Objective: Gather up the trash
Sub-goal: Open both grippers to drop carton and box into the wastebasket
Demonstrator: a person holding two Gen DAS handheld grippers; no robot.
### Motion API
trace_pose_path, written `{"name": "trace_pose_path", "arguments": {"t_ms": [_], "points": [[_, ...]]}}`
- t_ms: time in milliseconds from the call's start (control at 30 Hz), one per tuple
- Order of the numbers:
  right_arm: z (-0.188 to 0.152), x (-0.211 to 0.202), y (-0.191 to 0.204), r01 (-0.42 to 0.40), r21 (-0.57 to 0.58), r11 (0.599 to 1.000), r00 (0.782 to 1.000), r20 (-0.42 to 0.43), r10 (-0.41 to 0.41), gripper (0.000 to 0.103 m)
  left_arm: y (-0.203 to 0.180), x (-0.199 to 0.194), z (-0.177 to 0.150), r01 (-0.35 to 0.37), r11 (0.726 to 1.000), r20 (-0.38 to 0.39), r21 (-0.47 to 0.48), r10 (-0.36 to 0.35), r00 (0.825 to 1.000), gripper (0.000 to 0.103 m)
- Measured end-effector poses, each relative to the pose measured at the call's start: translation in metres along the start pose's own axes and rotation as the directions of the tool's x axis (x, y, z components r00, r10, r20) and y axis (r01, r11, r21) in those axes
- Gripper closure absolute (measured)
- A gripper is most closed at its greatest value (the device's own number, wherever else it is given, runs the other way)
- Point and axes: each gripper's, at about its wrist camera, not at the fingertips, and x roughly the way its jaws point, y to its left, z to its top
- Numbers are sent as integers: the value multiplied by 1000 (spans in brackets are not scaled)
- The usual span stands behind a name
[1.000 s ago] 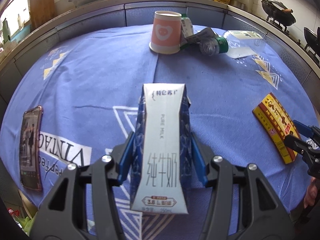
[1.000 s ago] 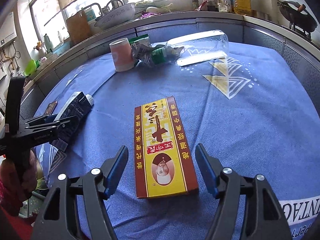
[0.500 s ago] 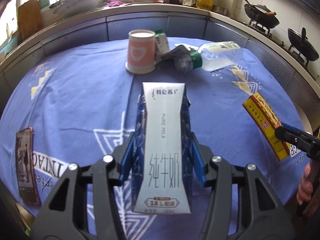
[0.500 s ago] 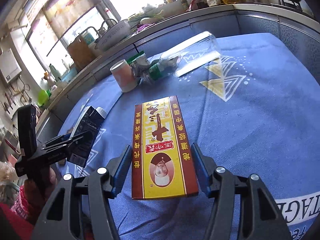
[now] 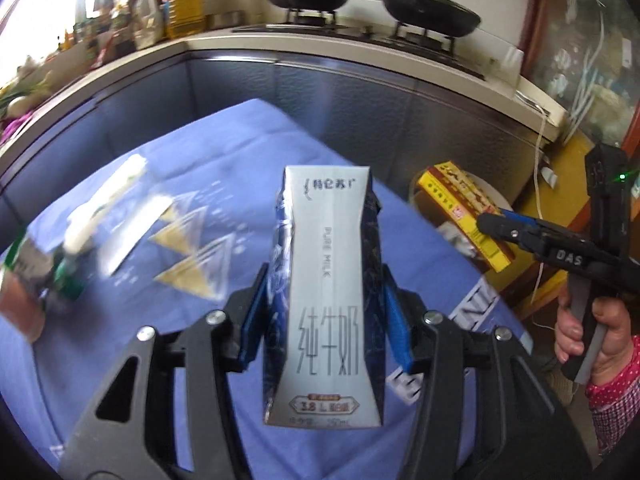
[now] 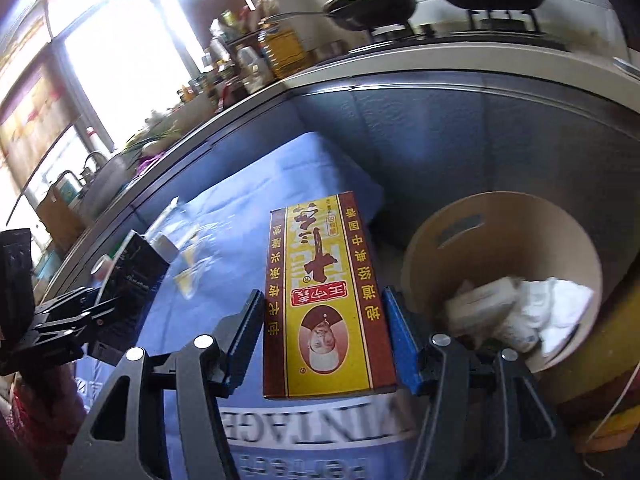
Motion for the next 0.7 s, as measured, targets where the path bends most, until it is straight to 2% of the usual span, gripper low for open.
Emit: {"name": "trace_pose_path", "arguments": {"t_ms": [100,200,400,500,600,700], "points": [[7,3,-42,94,30,995,996,-6,-94,43,-44,36,35,96,994,-23,52,-95,995,53],[11,11,-75,155,67,986,988,-25,-153,43,-85,78,62,188,980,-82,65,-183,980,53],[9,32,-124,156,171,973,987,-47,-150,40,-139,155,82,306,951,-201,53,-290,936,53],[7,29,-138,152,210,966,988,-23,-151,33,-150,185,83,296,954,-243,44,-277,930,53],[3,19,-141,150,225,963,987,14,-157,32,-155,206,84,268,963,-272,36,-249,929,53],[1,6,-141,143,225,964,987,45,-157,32,-155,208,88,278,960,-260,13,-265,928,53]]}}
